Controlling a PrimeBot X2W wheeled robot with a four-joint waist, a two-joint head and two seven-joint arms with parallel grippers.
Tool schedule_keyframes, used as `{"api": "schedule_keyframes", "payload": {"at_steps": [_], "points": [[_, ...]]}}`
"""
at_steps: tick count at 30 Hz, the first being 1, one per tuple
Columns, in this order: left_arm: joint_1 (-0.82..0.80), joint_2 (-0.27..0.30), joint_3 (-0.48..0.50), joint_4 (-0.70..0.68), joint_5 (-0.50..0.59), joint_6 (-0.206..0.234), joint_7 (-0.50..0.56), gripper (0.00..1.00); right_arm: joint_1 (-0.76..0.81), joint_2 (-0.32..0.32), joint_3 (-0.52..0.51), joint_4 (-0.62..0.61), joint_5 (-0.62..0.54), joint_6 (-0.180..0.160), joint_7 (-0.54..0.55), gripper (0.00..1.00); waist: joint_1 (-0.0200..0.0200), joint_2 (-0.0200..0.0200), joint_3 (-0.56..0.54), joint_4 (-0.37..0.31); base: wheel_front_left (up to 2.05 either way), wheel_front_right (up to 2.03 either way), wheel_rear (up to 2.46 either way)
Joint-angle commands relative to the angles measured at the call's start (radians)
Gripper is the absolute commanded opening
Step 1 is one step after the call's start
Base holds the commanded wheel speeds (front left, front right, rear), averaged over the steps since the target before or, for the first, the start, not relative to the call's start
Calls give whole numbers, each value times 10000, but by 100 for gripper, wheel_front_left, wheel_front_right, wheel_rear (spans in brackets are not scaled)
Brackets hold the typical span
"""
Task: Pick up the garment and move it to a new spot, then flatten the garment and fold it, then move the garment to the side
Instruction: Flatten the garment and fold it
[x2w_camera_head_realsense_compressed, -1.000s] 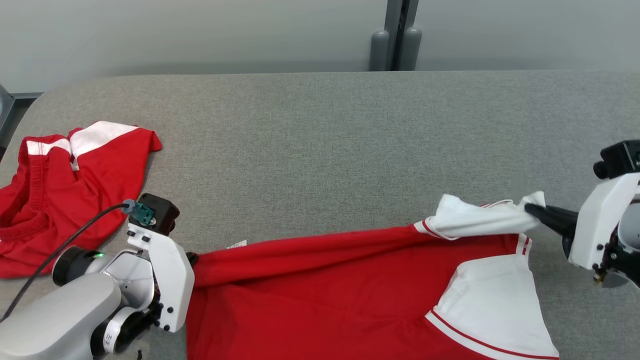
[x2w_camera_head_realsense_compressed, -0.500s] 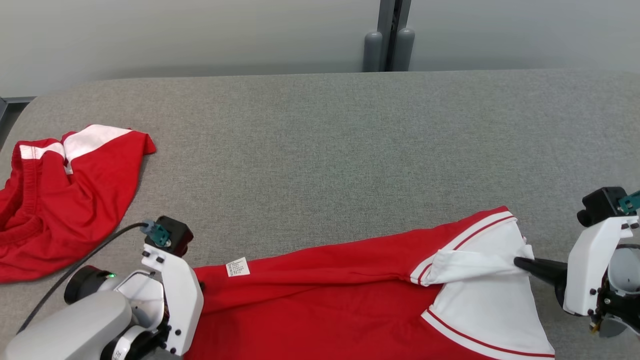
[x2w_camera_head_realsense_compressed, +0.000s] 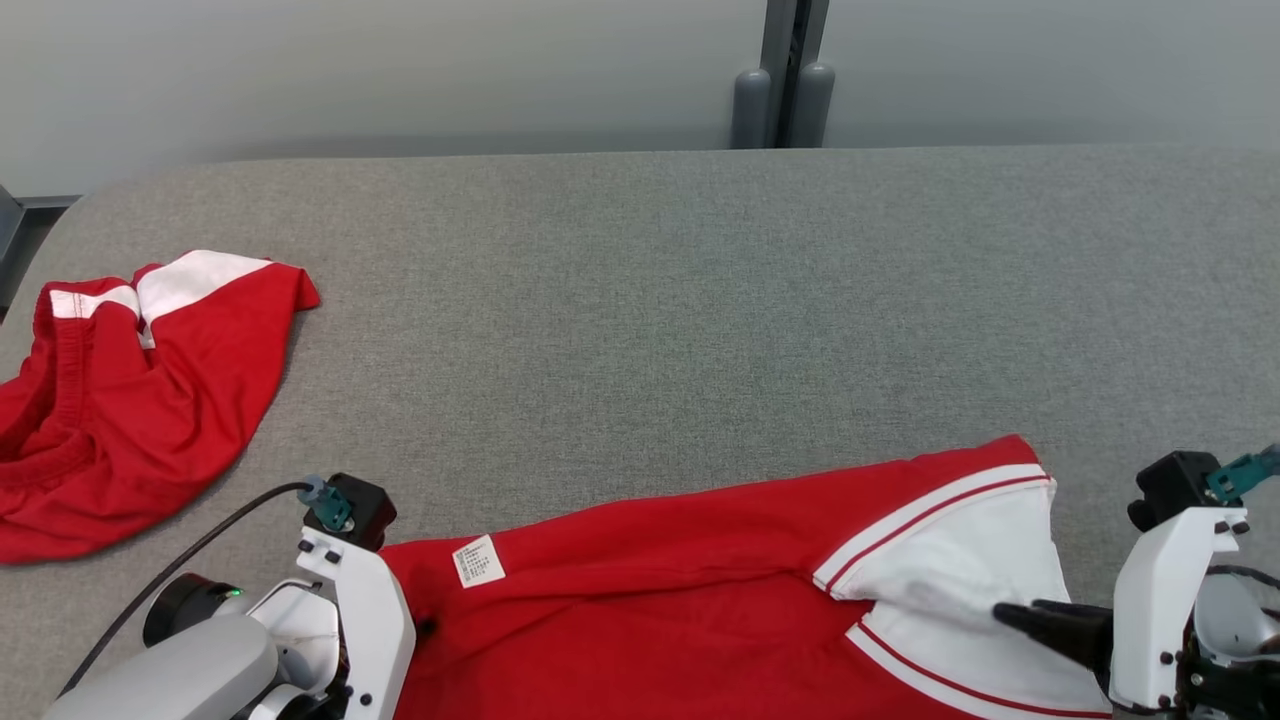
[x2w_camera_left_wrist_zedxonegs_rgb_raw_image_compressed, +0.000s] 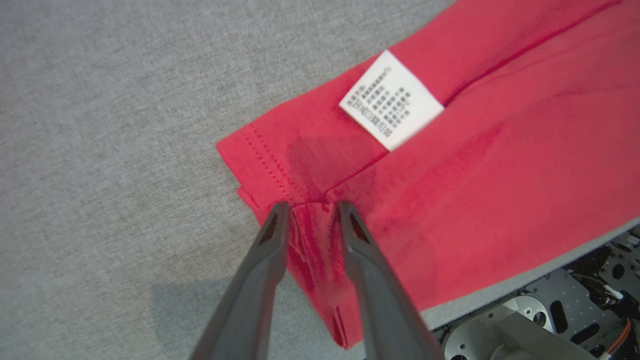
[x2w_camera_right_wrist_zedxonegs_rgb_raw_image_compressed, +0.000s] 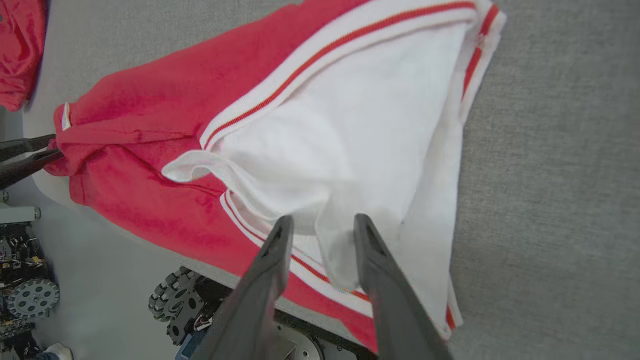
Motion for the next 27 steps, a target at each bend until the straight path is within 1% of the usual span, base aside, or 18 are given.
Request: {"api": "schedule_keyframes", "payload": {"at_steps": [1, 5, 8, 11, 14, 17, 19, 22, 24, 27], "points": [[87, 0, 25, 19, -76, 49, -59, 100, 234, 131, -212, -166, -137, 22, 214, 100, 0, 0, -51, 13, 0, 0, 0], [175, 65, 125, -21, -6, 155, -302, 100, 576, 401, -610, -478, -386, 22, 579, 100, 0, 0, -168, 25, 0, 0, 0], [268, 152, 260, -168, 90, 332, -655, 100, 903, 651, -1038, -828, -639, 22, 816, 100, 0, 0, -300, 24, 0, 0, 0], [353, 272, 583, -472, 129, 614, -1261, 100, 1191, 958, -1553, -1339, -767, 22, 743, 100, 0, 0, -406, 27, 0, 0, 0], [548, 401, 985, -708, 222, 977, -2140, 100, 1409, 1263, -2009, -1901, -794, 22, 442, 100, 0, 0, -498, 38, 0, 0, 0], [669, 509, 1477, -962, 359, 1446, -3131, 100, 1507, 1540, -2426, -2457, -742, 22, -238, 100, 0, 0, -570, 38, 0, 0, 0], [885, 509, 1764, -1077, 408, 1685, -3783, 100, 1579, 1674, -2694, -2743, -919, 22, -871, 100, 0, 0, -644, 65, 0, 0, 0], [1145, 420, 2173, -1221, 476, 1954, -4815, 100, 1528, 1966, -2977, -2995, -1143, 22, -2119, 100, 0, 0, -756, 92, 0, 0, 0], [1373, 295, 2459, -1309, 431, 2112, -5478, 100, 1519, 2035, -3094, -3141, -1394, 22, -3074, 100, 0, 0, -842, 111, 0, 0, 0], [1755, 79, 2894, -1378, 373, 2309, -6514, 100, 1655, 2169, -3048, -3139, -1854, 22, -4614, 100, 0, 0, -971, 144, 0, 0, 0]]}}
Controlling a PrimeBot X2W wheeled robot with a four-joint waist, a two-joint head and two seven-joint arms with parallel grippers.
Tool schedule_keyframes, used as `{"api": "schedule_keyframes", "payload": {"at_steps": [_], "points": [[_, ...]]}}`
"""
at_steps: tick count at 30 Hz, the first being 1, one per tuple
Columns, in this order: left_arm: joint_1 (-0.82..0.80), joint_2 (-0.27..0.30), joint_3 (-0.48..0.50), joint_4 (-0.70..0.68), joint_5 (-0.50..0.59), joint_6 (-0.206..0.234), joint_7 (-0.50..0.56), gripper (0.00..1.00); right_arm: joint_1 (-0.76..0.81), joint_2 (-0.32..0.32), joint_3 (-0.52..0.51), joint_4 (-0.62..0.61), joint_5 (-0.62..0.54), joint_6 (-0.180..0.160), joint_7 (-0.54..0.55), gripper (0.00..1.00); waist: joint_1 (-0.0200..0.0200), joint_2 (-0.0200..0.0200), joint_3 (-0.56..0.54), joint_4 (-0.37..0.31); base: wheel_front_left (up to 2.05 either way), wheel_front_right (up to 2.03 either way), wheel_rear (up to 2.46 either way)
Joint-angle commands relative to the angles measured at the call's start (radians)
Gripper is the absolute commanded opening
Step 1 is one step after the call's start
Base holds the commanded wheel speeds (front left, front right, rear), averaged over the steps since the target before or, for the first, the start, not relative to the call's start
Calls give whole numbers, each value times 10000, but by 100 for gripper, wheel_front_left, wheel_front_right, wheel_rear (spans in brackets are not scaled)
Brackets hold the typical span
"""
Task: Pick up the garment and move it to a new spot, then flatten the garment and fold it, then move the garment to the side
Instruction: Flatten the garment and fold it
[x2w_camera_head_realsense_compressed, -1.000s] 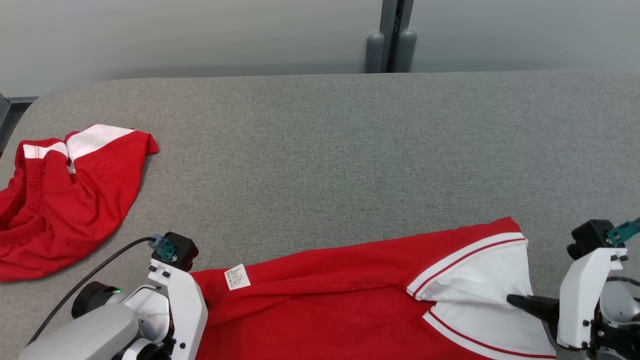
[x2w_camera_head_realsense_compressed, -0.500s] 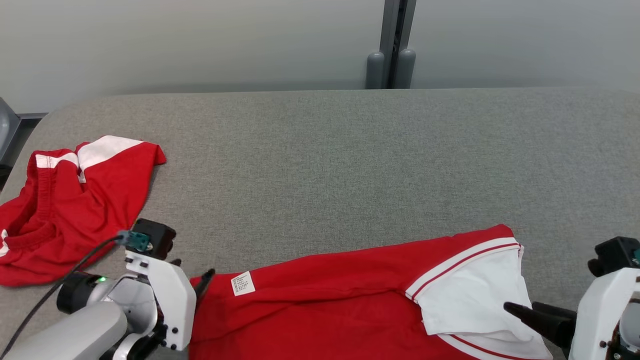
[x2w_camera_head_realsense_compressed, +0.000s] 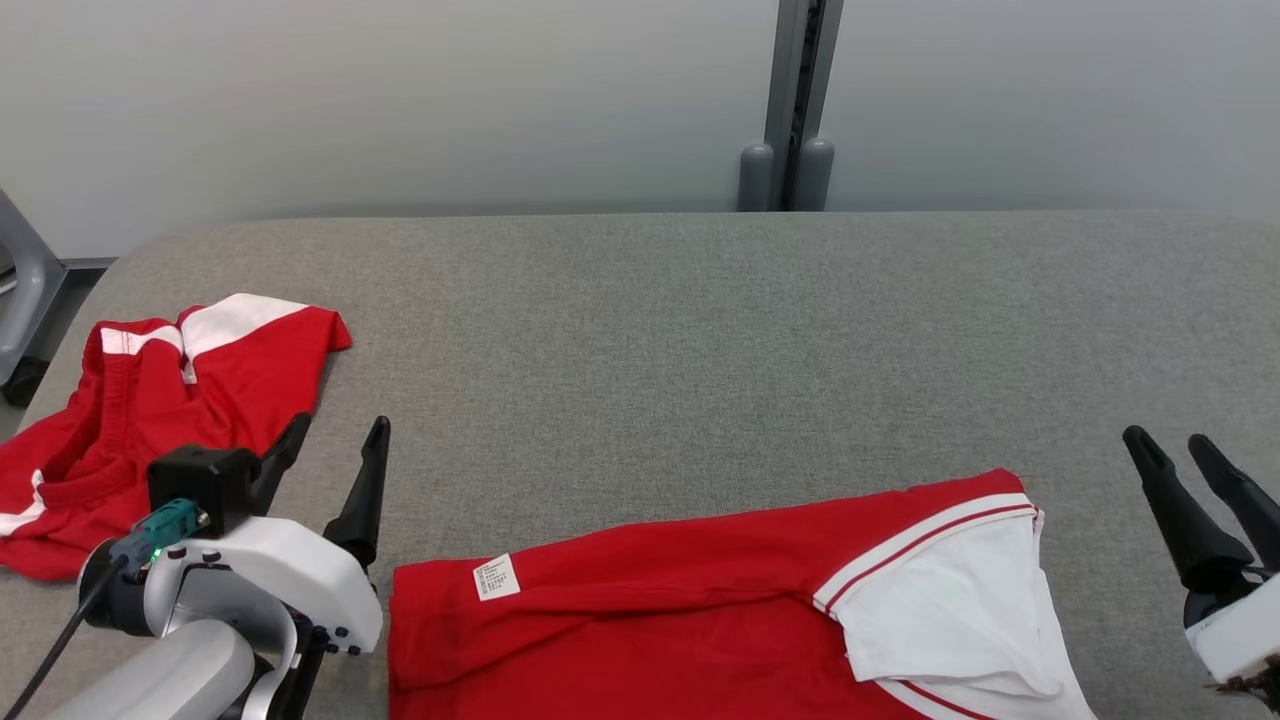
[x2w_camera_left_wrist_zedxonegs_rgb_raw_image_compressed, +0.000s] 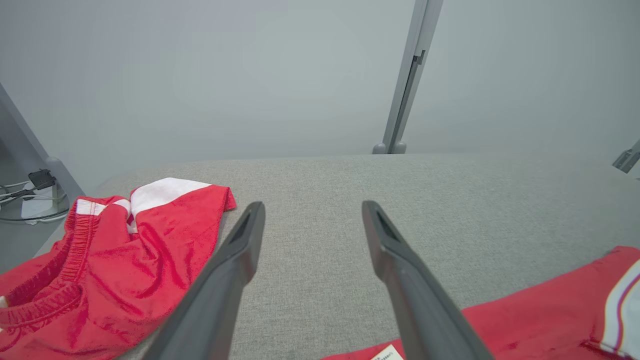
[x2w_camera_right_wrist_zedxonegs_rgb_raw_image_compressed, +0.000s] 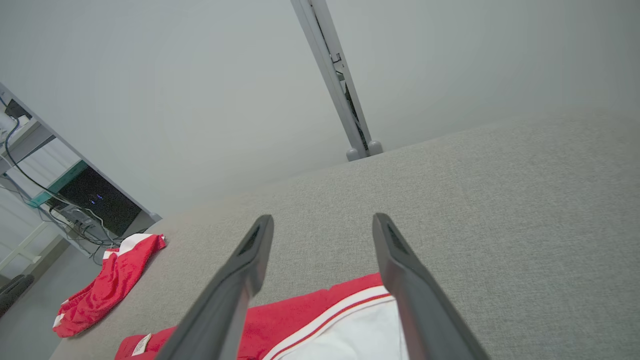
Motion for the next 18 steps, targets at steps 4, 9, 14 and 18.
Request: {"api": "schedule_keyframes", "payload": {"at_steps": [4, 9, 14, 18], "points": [[676, -316, 670, -71, 344, 305, -983, 100, 458, 388, -63, 276, -603, 22, -2153, 100, 0, -1, -263, 46, 0, 0, 0], [1526, -841, 2026, -319, 1314, 473, -1125, 100, 846, 526, -222, 666, -995, 22, -4059, 100, 0, -1, -416, 108, 0, 0, 0], [2971, -1814, 3608, -531, 2504, 217, -1124, 100, 1189, 499, -82, 1298, -1257, 22, -5217, 100, 0, -1, -490, 142, 0, 0, 0], [3615, -2472, 4103, -228, 3107, -394, -1126, 100, 1313, 390, 214, 1836, -1345, 22, -5516, 100, 0, -1, -456, 183, 0, 0, 0]]}}
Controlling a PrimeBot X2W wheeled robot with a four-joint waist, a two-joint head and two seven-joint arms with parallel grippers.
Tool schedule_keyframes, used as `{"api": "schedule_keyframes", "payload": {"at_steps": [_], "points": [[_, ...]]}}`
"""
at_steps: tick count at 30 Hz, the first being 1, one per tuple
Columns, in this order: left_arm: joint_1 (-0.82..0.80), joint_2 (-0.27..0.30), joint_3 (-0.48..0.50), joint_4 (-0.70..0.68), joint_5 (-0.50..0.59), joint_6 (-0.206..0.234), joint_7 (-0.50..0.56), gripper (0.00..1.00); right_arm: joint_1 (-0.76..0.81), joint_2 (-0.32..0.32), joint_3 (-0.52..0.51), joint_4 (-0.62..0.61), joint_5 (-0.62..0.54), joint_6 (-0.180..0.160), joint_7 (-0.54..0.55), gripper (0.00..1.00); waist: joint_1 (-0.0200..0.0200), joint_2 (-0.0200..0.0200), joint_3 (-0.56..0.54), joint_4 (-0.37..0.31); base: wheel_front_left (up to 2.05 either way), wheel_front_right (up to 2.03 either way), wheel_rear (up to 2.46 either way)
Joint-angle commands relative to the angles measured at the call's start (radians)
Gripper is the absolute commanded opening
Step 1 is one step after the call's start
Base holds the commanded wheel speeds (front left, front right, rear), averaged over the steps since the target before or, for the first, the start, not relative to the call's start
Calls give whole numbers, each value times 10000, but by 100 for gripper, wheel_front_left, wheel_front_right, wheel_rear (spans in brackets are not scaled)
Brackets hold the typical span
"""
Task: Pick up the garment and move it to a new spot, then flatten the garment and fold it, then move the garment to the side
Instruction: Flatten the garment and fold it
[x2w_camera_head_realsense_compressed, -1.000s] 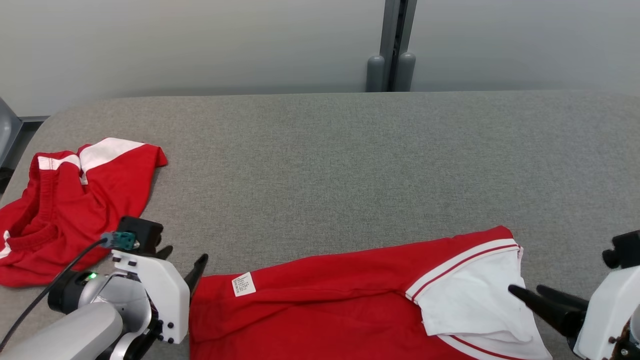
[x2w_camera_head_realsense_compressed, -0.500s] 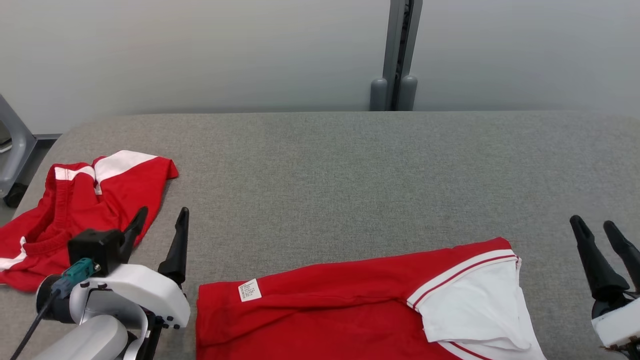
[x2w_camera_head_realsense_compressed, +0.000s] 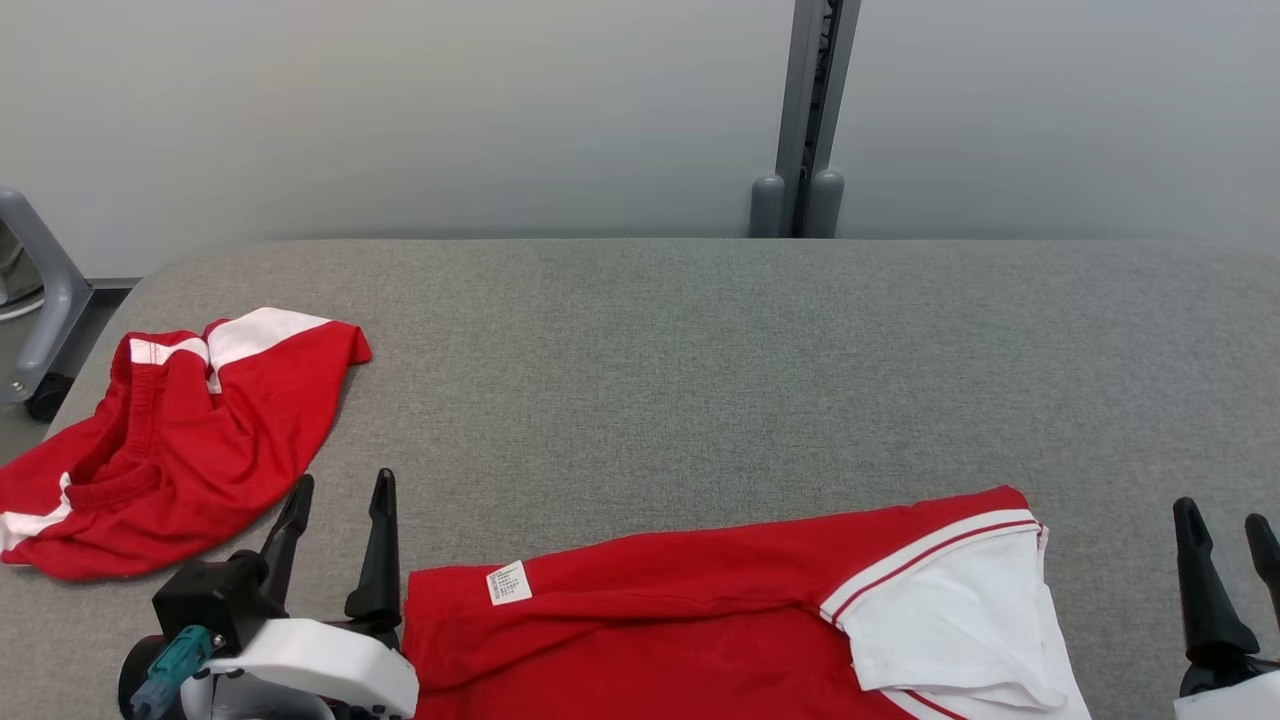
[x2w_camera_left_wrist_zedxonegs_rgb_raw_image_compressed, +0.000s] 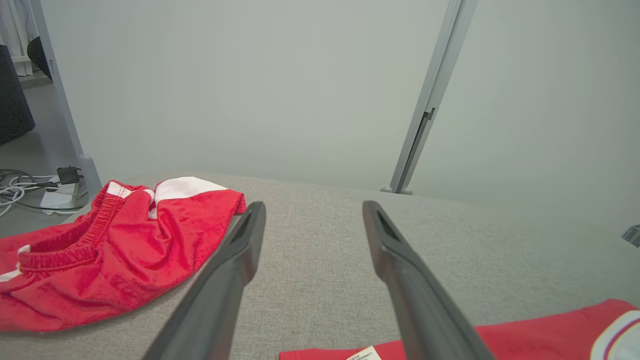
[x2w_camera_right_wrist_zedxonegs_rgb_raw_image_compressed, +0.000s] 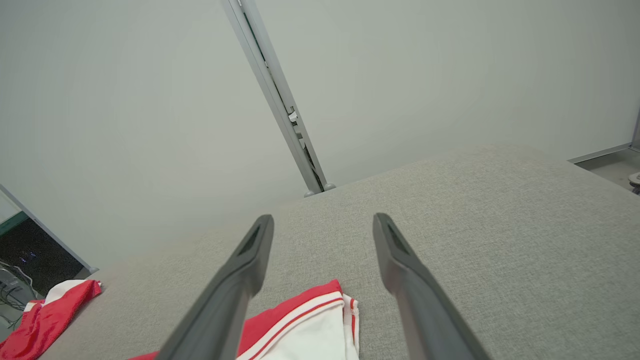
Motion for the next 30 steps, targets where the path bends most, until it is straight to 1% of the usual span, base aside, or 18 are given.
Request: {"api": "schedule_keyframes", "payload": {"at_steps": [1, 2, 3, 5, 7, 8, 10, 14, 17, 20, 26, 28, 30], "points": [[141, -152, 300, 205, 276, -289, -43, 100, 20, -136, 94, 189, -76, 22, -209, 100, 0, 0, 34, 7, 0, 0, 0], [189, -252, 425, 300, 385, -425, -43, 100, -36, -147, 127, 270, -28, 22, -290, 100, 0, 0, 42, 10, 0, 0, 0], [189, -252, 425, 300, 385, -425, -43, 100, -36, -147, 127, 270, -28, 22, -290, 100, 0, 0, 42, 10, 0, 0, 0], [210, -395, 635, 437, 583, -627, -44, 100, -129, -233, 189, 456, -60, 22, -353, 100, 0, 0, 90, 19, 0, 0, 0], [185, -482, 797, 511, 757, -791, -44, 100, -227, -275, 269, 677, -64, 22, -197, 100, 0, 0, 140, 31, 0, 0, 0], [118, -551, 923, 563, 904, -913, -45, 100, -333, -373, 416, 1075, -149, 22, 268, 100, 0, 0, 204, 33, 0, 0, 0], [17, -658, 984, 576, 1013, -1050, -45, 100, -595, -398, 594, 1514, -113, 22, 803, 100, 0, 0, 274, 53, 0, 0, 0], [-129, -792, 945, 708, 1141, -1234, -45, 100, -1106, -408, 961, 2646, 19, 22, 1957, 100, 0, 0, 378, 155, 0, 0, 0], [-280, -892, 871, 793, 1177, -1374, -45, 100, -1563, -348, 990, 3468, 43, 22, 2501, 100, 0, 0, 448, 301, 0, 0, 0], [-368, -910, 807, 895, 1193, -1461, -24, 100, -1887, -160, 851, 4282, -78, 22, 2990, 100, 0, 0, 491, 503, 0, 0, 0], [-490, -921, 685, 982, 1211, -1548, 54, 100, -2214, 312, 142, 5576, -415, 22, 4021, 100, 0, 0, 541, 939, 0, 0, 0], [-512, -947, 643, 995, 1205, -1565, 81, 100, -2232, 494, 71, 5801, -414, 22, 4387, 100, 0, 0, 554, 1066, 0, 0, 0], [-502, -967, 628, 1036, 1181, -1555, 81, 100, -2247, 694, 167, 5796, -164, 25, 4753, 100, 0, 0, 555, 1162, 0, 0, 0]]}}
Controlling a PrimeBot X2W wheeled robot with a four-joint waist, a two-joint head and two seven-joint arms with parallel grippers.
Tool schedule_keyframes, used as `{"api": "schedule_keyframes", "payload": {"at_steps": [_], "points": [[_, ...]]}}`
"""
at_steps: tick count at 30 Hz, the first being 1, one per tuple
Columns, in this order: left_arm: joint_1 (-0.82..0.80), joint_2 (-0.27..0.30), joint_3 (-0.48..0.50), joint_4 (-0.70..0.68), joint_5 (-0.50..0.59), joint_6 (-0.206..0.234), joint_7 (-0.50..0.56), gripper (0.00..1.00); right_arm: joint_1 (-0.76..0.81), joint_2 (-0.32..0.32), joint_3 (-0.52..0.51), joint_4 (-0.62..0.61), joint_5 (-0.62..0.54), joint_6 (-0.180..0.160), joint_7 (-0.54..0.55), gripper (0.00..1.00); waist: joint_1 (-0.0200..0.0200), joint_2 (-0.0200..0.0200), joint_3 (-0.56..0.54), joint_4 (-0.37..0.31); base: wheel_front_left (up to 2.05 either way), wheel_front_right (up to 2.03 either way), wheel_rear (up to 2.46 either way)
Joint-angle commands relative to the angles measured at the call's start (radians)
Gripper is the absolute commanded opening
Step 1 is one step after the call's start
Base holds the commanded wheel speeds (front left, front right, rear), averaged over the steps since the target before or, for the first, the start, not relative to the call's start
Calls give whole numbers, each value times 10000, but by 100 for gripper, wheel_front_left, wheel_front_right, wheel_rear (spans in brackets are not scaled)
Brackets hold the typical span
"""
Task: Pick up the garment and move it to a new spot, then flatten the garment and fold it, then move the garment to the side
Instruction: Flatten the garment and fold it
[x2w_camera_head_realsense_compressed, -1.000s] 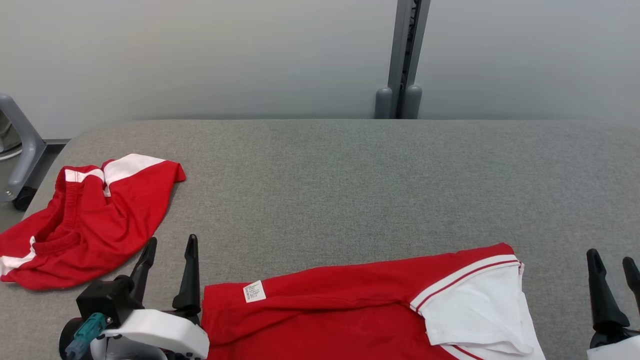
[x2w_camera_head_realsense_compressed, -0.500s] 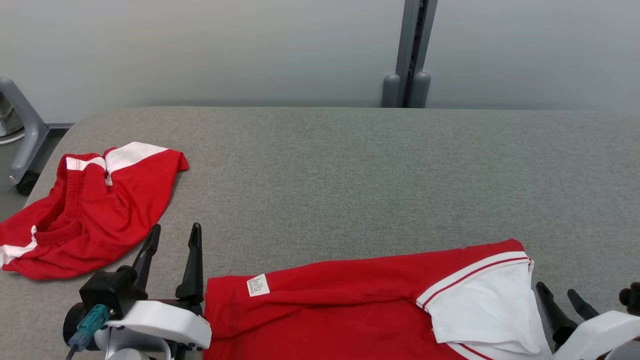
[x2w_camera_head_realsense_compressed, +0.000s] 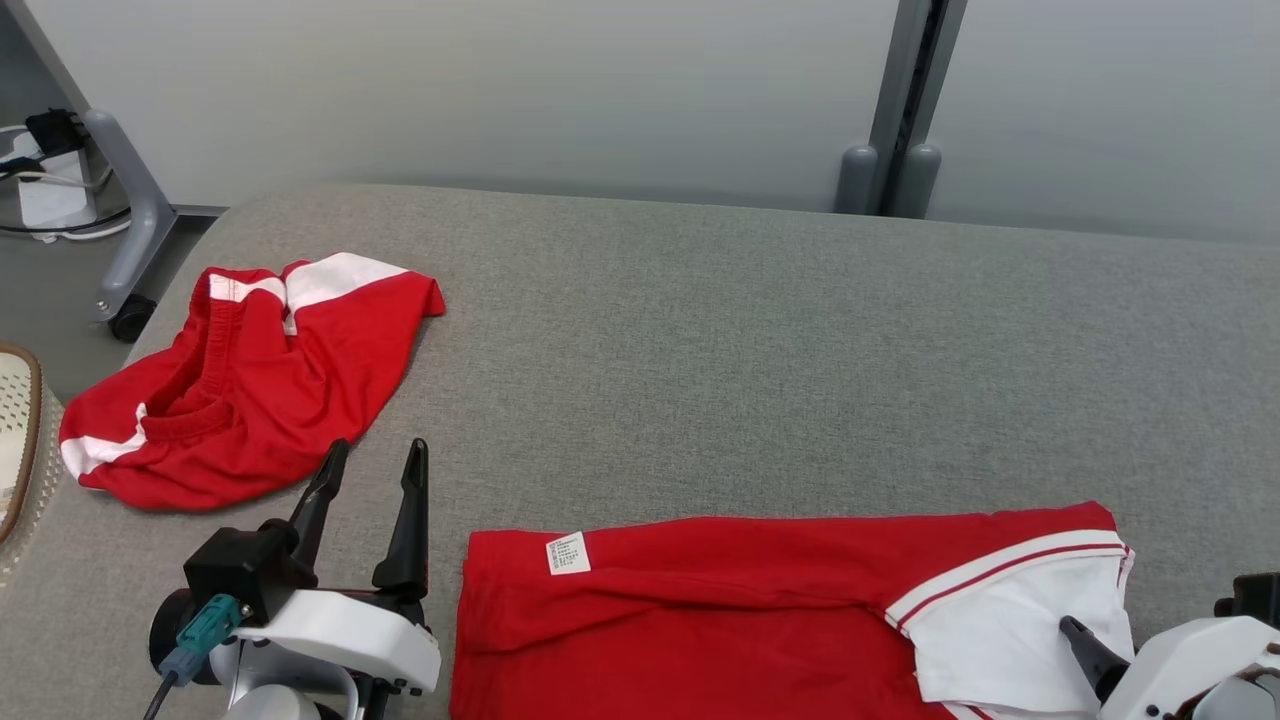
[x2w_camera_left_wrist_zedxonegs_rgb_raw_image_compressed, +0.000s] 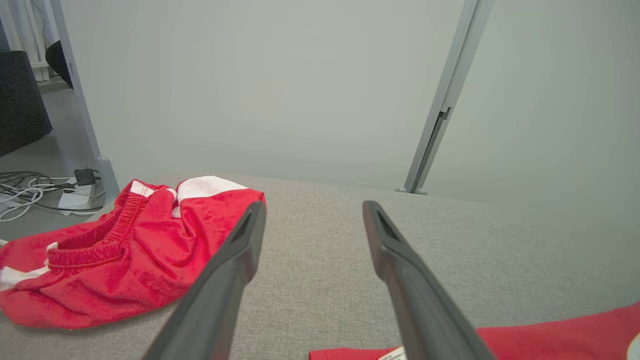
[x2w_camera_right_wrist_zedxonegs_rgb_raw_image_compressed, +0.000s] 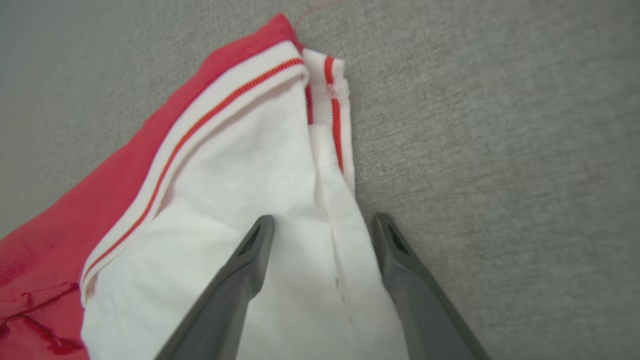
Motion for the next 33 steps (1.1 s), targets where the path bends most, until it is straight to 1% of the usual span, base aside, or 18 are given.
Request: {"api": "schedule_keyframes", "payload": {"at_steps": [1, 3, 4, 6, 7, 12, 19, 23, 28, 33], "points": [[-106, -4, 7, 61, 15, -12, 15, 100, 113, 331, 244, 160, 198, 29, 371, 100, 0, 0, 0, 103, 0, 0, 0], [-84, -42, -2, 93, 12, -30, 1, 100, 175, 398, 356, 66, 311, 29, 543, 100, 0, 0, -15, 177, 0, 0, 0], [-72, -65, 7, 97, 20, -40, -12, 100, 196, 423, 369, 21, 352, 29, 584, 70, 0, 0, -26, 205, 0, 0, 0], [-31, -112, 33, 78, 79, -115, -43, 100, 209, 442, 383, -67, 382, 30, 569, 20, 0, 0, -60, 253, 0, 0, 0], [8, -136, 40, 69, 100, -136, -52, 100, 203, 440, 388, -119, 404, 29, 510, 0, 0, 0, -77, 270, 0, 0, 0], [259, -272, 156, 92, 299, -281, -93, 100, 193, 368, 328, -373, 449, 27, 128, 0, 0, 0, -181, 280, 0, 0, 0], [425, -466, 453, -2, 619, -536, -101, 100, 139, 23, 37, -811, 613, 27, -242, 0, 0, 0, -234, 78, 0, 0, 0], [529, -624, 642, 44, 796, -703, -104, 100, 120, -272, -120, -1069, 678, 26, -199, 0, 0, 0, -241, -172, 0, 0, 0], [556, -772, 759, 133, 952, -886, -105, 100, 44, -777, -606, -1336, 561, 26, -140, 0, 0, 0, -267, -471, 0, 0, 0], [515, -895, 869, 197, 1068, -981, -106, 100, 58, -1140, -961, -1780, 340, 26, 224, 0, 0, 0, -239, -623, 0, 0, 0]]}}
